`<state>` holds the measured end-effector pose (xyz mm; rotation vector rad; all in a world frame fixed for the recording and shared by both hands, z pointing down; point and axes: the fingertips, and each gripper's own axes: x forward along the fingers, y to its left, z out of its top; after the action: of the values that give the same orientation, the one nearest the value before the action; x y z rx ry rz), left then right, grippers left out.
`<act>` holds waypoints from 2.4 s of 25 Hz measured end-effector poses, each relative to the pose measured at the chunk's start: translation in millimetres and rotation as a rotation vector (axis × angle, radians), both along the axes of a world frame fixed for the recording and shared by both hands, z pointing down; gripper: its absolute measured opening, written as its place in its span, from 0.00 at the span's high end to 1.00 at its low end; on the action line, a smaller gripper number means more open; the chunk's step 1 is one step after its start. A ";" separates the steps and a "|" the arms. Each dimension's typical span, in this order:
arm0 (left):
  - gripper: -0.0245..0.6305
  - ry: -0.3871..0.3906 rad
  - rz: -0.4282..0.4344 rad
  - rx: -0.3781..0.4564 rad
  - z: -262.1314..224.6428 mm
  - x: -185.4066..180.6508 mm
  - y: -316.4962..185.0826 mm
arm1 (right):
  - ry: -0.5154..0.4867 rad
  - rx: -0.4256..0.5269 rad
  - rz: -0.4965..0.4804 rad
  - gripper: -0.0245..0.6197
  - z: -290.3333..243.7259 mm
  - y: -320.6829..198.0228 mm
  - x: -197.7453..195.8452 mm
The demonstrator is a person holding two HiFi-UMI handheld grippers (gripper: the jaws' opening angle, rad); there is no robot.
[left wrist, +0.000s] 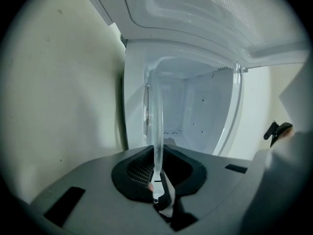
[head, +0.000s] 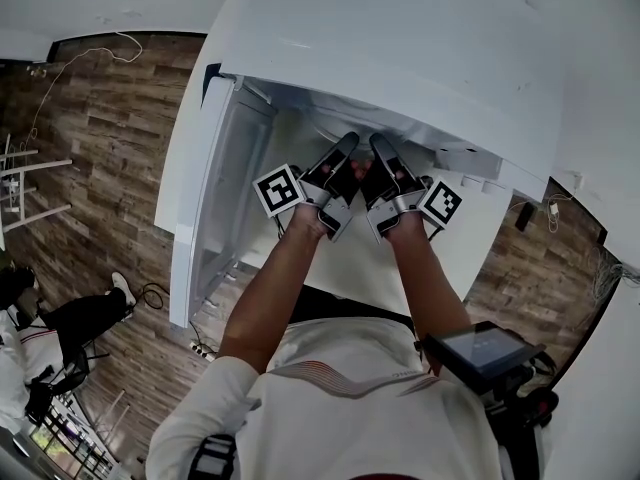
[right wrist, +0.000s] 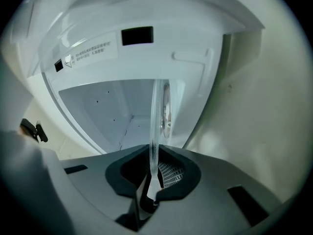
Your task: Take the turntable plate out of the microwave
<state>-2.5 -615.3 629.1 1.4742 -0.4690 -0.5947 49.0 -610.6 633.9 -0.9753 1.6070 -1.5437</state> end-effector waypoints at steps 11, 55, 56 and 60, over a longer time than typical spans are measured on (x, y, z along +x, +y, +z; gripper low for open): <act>0.88 0.009 -0.031 0.076 -40.0 -3.5 32.3 | 0.032 0.071 -0.018 0.90 -41.8 30.6 -2.9; 0.88 0.037 -0.163 0.185 -163.0 -68.1 355.7 | -0.004 0.172 -0.209 0.90 -160.9 344.9 -68.0; 0.88 0.041 -0.156 0.190 -166.2 -69.8 365.8 | -0.001 0.174 -0.205 0.90 -164.4 355.2 -69.9; 0.88 0.057 -0.129 0.200 -177.7 -71.2 403.9 | 0.033 0.197 -0.190 0.90 -178.1 393.9 -70.5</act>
<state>-73.6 -211.4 451.4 1.6200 -0.4732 -0.8022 -21.5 -216.7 455.8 -0.7630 1.8804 -1.4642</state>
